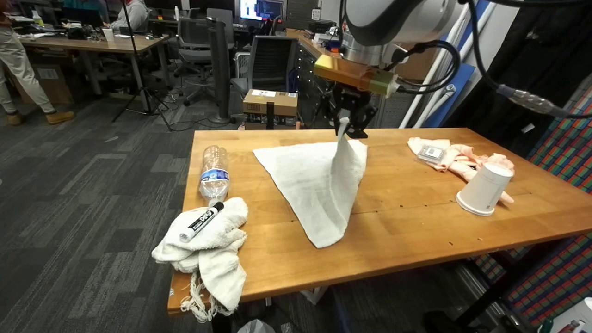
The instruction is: Fold the white towel on the table twice, diagonally.
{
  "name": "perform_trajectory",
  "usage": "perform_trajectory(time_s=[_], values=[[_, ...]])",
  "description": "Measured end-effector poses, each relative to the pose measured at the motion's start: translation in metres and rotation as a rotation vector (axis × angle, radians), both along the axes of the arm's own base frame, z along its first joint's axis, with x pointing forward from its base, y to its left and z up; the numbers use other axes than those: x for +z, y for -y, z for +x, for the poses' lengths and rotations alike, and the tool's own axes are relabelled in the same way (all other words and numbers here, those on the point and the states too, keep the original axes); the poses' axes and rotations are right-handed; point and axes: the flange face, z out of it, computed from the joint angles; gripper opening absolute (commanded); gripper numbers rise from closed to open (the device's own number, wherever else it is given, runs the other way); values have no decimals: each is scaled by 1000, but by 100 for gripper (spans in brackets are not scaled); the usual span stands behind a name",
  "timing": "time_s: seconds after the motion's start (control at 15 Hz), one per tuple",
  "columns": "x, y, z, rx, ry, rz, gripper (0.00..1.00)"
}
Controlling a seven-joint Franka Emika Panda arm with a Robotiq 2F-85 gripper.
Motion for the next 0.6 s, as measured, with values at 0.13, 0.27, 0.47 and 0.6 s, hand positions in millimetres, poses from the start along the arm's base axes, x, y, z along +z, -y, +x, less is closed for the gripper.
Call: perform_trajectory(time_s=[0.13,0.27,0.47,0.6], values=[[6,-29,15,24,25,19,8],[10,-57,29,50,46,39,8],[6,-93,45,83,57,62,8],[-6,-111,53,96,48,72,8]])
